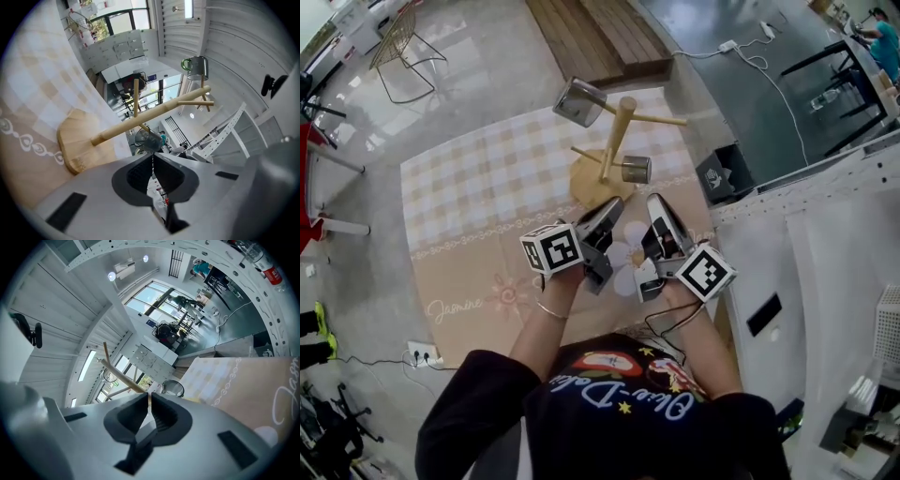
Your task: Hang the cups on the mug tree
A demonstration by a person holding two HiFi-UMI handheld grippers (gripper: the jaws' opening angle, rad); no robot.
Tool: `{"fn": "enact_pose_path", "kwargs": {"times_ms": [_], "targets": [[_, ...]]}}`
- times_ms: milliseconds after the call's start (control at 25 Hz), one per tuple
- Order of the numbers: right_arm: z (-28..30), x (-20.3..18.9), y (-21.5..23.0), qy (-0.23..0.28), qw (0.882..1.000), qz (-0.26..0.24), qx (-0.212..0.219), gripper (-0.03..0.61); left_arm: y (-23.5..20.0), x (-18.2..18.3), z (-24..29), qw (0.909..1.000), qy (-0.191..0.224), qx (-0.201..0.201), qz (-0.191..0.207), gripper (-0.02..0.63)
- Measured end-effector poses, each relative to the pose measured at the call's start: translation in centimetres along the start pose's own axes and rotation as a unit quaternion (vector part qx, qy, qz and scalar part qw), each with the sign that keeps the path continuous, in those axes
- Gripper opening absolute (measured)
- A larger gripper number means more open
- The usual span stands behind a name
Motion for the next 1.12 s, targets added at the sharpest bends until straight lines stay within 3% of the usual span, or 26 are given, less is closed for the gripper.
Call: {"fn": "enact_pose_path", "kwargs": {"times_ms": [280,480,800,960,1120], "targets": [[-1.5,0.6,-0.1,-0.013,0.999,-0.008,0.037,0.015,3.0,-0.8,-0.7,0.9979,0.031,0.011,0.057,0.009],[-3.4,0.3,0.6,-0.027,0.999,-0.013,0.036,0.009,5.1,-1.7,-1.1,0.9929,0.034,0.032,0.109,0.008],[-5.7,-0.1,-1.4,-0.052,0.992,-0.076,0.082,0.009,8.3,-3.7,-2.1,0.9846,0.03,0.048,0.165,0.008],[-6.8,-0.4,-2.2,-0.06,0.988,-0.105,0.093,0.009,10.1,-4.4,-2.7,0.9748,0.027,0.066,0.211,0.008],[-8.2,-0.8,-2.9,-0.064,0.984,-0.13,0.1,0.009,12.0,-5.2,-3.3,0.9561,0.021,0.099,0.275,0.008]]}}
Point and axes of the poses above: the fingertips, and each gripper's own axes: z forward along the fingers, y to its right, x out of its top, the point moved 6 cm from there along -z, backward along the fingers, and after that the axes turned 6 degrees about -y, right-handed, at the moved point
